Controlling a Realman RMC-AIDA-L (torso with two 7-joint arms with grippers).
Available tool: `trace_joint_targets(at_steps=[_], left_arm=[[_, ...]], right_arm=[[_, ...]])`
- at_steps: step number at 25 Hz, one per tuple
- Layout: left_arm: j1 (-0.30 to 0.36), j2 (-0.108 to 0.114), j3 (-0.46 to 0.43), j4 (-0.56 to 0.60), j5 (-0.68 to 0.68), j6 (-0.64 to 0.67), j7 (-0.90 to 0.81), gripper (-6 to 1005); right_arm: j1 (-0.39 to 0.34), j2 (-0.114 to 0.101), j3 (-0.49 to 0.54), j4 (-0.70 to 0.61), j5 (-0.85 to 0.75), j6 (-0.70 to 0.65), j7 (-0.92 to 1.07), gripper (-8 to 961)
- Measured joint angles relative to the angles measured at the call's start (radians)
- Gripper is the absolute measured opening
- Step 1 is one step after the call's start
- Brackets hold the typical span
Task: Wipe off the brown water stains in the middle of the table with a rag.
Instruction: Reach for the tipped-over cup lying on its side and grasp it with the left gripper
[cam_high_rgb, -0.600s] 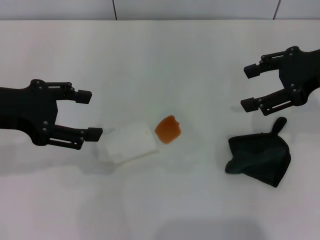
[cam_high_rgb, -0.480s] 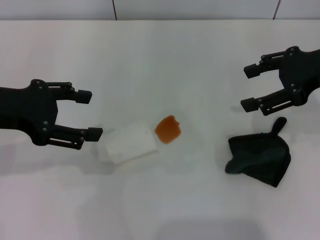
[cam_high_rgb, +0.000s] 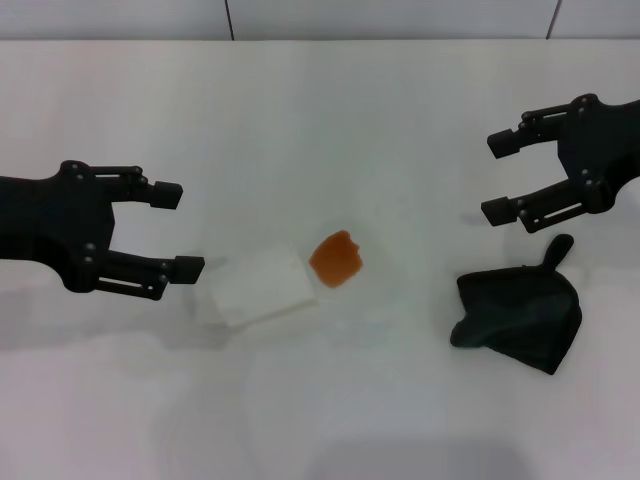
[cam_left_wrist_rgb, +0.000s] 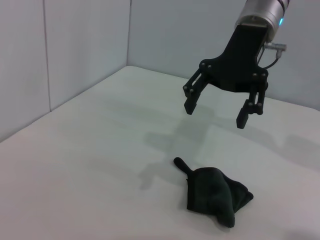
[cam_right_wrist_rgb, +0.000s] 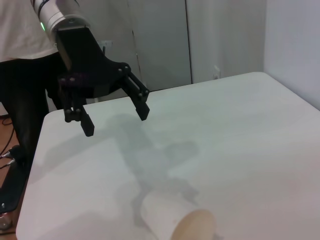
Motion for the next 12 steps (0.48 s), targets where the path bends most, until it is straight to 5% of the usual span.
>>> trace_joint_targets(at_steps=[6,12], left_arm=[[-0.022,0.006,0.0,0.02,0.042,0.001,-0.06,874],[-0.133,0.019,0.012,0.034,0.228,0.02,-0.188,870]], right_arm=[[-0.001,0.0,-0.004,0.0,0.0,0.0,0.0,844],[0.0,0.007,-0.015,0.0,0.0,0.0,-0.009,843]])
